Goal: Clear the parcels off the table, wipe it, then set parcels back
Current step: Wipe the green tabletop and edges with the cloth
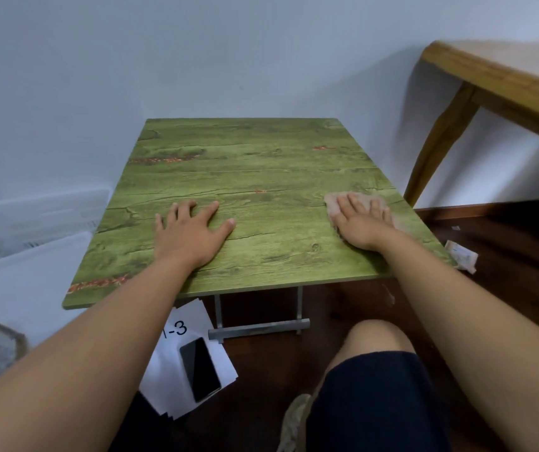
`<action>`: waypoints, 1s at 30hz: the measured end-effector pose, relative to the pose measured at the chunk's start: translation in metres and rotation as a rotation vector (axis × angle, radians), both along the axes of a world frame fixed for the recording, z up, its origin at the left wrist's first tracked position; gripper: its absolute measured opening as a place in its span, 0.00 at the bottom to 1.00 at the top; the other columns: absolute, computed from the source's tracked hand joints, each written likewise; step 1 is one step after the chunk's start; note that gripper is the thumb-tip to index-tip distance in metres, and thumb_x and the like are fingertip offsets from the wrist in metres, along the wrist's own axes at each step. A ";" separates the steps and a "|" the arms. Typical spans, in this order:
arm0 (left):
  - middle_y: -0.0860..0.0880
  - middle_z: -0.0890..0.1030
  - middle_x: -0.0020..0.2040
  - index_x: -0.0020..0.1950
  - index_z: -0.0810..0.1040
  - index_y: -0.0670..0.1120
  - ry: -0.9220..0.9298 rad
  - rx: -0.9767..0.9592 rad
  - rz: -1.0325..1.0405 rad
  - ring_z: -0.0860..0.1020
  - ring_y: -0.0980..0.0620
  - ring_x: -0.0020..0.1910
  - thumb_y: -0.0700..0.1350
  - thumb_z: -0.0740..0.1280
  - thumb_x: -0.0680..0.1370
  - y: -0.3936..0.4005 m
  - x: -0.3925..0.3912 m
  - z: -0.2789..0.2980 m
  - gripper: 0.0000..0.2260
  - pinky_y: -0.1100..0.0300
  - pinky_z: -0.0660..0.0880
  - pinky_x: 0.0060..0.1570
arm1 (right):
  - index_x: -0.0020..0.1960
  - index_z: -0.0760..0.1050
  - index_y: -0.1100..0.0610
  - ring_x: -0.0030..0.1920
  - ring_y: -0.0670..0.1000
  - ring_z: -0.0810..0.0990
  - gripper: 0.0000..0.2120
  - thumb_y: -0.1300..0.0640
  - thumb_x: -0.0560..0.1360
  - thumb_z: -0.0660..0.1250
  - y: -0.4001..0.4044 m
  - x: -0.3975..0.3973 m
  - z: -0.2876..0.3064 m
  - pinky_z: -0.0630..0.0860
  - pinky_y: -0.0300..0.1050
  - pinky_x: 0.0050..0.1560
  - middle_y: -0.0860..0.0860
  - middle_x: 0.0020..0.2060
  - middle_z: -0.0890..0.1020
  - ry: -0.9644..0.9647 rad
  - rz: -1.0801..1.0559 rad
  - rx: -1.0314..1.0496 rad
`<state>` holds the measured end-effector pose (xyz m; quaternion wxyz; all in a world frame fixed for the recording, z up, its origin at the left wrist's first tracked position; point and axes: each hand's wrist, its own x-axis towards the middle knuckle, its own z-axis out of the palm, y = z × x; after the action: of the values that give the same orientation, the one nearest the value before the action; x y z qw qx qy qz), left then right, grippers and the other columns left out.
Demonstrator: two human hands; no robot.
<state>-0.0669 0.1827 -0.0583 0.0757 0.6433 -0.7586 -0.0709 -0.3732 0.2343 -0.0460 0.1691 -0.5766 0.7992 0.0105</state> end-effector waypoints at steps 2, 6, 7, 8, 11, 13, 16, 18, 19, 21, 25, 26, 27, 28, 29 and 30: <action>0.48 0.56 0.79 0.77 0.57 0.64 -0.003 -0.003 0.001 0.51 0.43 0.78 0.74 0.46 0.75 -0.001 0.000 0.000 0.32 0.40 0.45 0.75 | 0.79 0.37 0.41 0.78 0.56 0.35 0.28 0.37 0.82 0.38 0.013 0.003 -0.006 0.35 0.57 0.75 0.41 0.78 0.38 0.019 0.165 -0.027; 0.49 0.55 0.79 0.77 0.56 0.64 0.007 0.008 0.006 0.49 0.45 0.79 0.73 0.45 0.75 -0.001 -0.003 -0.002 0.32 0.41 0.43 0.75 | 0.79 0.38 0.38 0.78 0.50 0.35 0.28 0.36 0.81 0.40 0.012 -0.032 -0.005 0.36 0.55 0.76 0.40 0.78 0.38 0.016 0.228 0.012; 0.49 0.55 0.79 0.77 0.56 0.64 0.008 0.005 0.004 0.49 0.45 0.79 0.73 0.45 0.75 -0.001 -0.004 -0.003 0.32 0.41 0.43 0.75 | 0.79 0.38 0.38 0.78 0.51 0.36 0.28 0.35 0.81 0.40 0.002 -0.039 -0.003 0.37 0.56 0.76 0.41 0.78 0.38 0.020 0.173 0.025; 0.49 0.55 0.79 0.77 0.56 0.63 0.008 0.000 0.002 0.49 0.44 0.79 0.73 0.46 0.75 -0.001 -0.004 -0.003 0.32 0.41 0.43 0.75 | 0.79 0.38 0.39 0.79 0.53 0.36 0.29 0.35 0.81 0.40 -0.010 -0.042 -0.002 0.37 0.57 0.76 0.41 0.79 0.38 0.023 0.111 0.025; 0.49 0.56 0.79 0.77 0.57 0.63 0.006 -0.010 -0.002 0.49 0.44 0.79 0.73 0.45 0.75 -0.003 -0.002 -0.004 0.32 0.41 0.43 0.75 | 0.80 0.39 0.42 0.79 0.58 0.37 0.29 0.36 0.81 0.39 -0.052 -0.029 -0.001 0.36 0.60 0.75 0.44 0.79 0.39 0.024 -0.018 0.006; 0.49 0.55 0.79 0.77 0.56 0.63 0.006 -0.007 -0.009 0.49 0.44 0.79 0.73 0.45 0.75 -0.003 -0.003 -0.003 0.32 0.41 0.43 0.75 | 0.80 0.39 0.44 0.78 0.60 0.36 0.29 0.38 0.82 0.40 -0.072 -0.011 0.002 0.35 0.61 0.74 0.46 0.79 0.39 0.005 -0.007 0.007; 0.49 0.56 0.79 0.77 0.56 0.64 0.001 -0.015 -0.004 0.49 0.45 0.79 0.74 0.44 0.75 -0.002 -0.001 -0.004 0.33 0.41 0.44 0.76 | 0.80 0.38 0.43 0.78 0.59 0.36 0.28 0.38 0.82 0.39 -0.072 0.019 -0.001 0.36 0.60 0.74 0.45 0.79 0.38 0.014 0.163 -0.005; 0.50 0.56 0.79 0.77 0.56 0.64 -0.001 -0.022 -0.002 0.49 0.45 0.79 0.74 0.44 0.74 -0.003 0.001 -0.004 0.33 0.42 0.44 0.76 | 0.79 0.37 0.40 0.78 0.55 0.35 0.28 0.36 0.81 0.39 -0.053 0.022 -0.006 0.35 0.57 0.75 0.41 0.79 0.38 0.022 0.295 -0.024; 0.50 0.56 0.79 0.77 0.56 0.64 -0.004 -0.023 -0.004 0.49 0.45 0.79 0.74 0.44 0.74 -0.003 0.001 -0.005 0.33 0.42 0.44 0.76 | 0.79 0.38 0.39 0.78 0.53 0.34 0.28 0.36 0.81 0.39 -0.041 0.017 -0.007 0.35 0.56 0.75 0.40 0.78 0.38 0.017 0.346 -0.030; 0.50 0.56 0.79 0.77 0.55 0.64 -0.015 -0.021 -0.008 0.49 0.45 0.79 0.74 0.43 0.74 -0.004 0.000 -0.005 0.33 0.41 0.44 0.75 | 0.78 0.38 0.37 0.77 0.48 0.33 0.27 0.36 0.81 0.41 -0.023 -0.004 -0.006 0.34 0.53 0.75 0.37 0.77 0.39 -0.001 0.403 -0.028; 0.49 0.54 0.79 0.78 0.54 0.64 -0.037 -0.017 -0.007 0.49 0.44 0.79 0.74 0.41 0.74 -0.005 -0.003 -0.006 0.34 0.41 0.44 0.75 | 0.79 0.40 0.38 0.78 0.48 0.35 0.28 0.35 0.81 0.43 -0.036 -0.052 0.002 0.36 0.54 0.75 0.38 0.78 0.39 0.002 0.291 0.028; 0.49 0.54 0.79 0.78 0.53 0.64 -0.039 -0.018 -0.008 0.49 0.44 0.79 0.74 0.41 0.74 -0.005 -0.003 -0.005 0.33 0.41 0.44 0.75 | 0.79 0.40 0.38 0.78 0.49 0.36 0.29 0.35 0.81 0.42 -0.047 -0.058 0.002 0.37 0.55 0.76 0.39 0.78 0.40 0.012 0.228 0.029; 0.48 0.55 0.79 0.78 0.54 0.63 -0.038 -0.019 -0.008 0.49 0.44 0.79 0.74 0.41 0.74 -0.004 -0.003 -0.005 0.33 0.40 0.45 0.75 | 0.79 0.41 0.39 0.79 0.51 0.37 0.29 0.34 0.81 0.42 -0.059 -0.060 0.002 0.38 0.57 0.76 0.40 0.79 0.40 0.022 0.158 0.024; 0.48 0.55 0.79 0.78 0.54 0.63 -0.039 -0.021 -0.006 0.49 0.44 0.79 0.74 0.41 0.74 -0.004 -0.003 -0.005 0.33 0.40 0.45 0.75 | 0.79 0.41 0.40 0.79 0.54 0.38 0.29 0.35 0.81 0.42 -0.071 -0.059 0.001 0.38 0.58 0.76 0.42 0.79 0.40 0.026 0.092 0.015; 0.48 0.55 0.79 0.78 0.54 0.63 -0.041 -0.022 -0.005 0.49 0.44 0.79 0.74 0.41 0.74 -0.004 -0.003 -0.005 0.34 0.41 0.45 0.75 | 0.80 0.41 0.41 0.79 0.56 0.38 0.29 0.35 0.81 0.42 -0.082 -0.053 0.001 0.37 0.60 0.76 0.43 0.79 0.41 0.022 0.035 0.003; 0.48 0.55 0.79 0.78 0.54 0.63 -0.042 -0.021 -0.004 0.49 0.44 0.79 0.74 0.41 0.74 -0.004 -0.003 -0.005 0.34 0.41 0.45 0.75 | 0.80 0.41 0.42 0.79 0.58 0.38 0.29 0.36 0.81 0.41 -0.090 -0.045 0.001 0.37 0.61 0.75 0.44 0.80 0.41 0.016 -0.002 -0.009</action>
<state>-0.0699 0.1784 -0.0635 0.0663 0.6422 -0.7620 -0.0498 -0.4180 0.1444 -0.0453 0.1601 -0.5767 0.8010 0.0114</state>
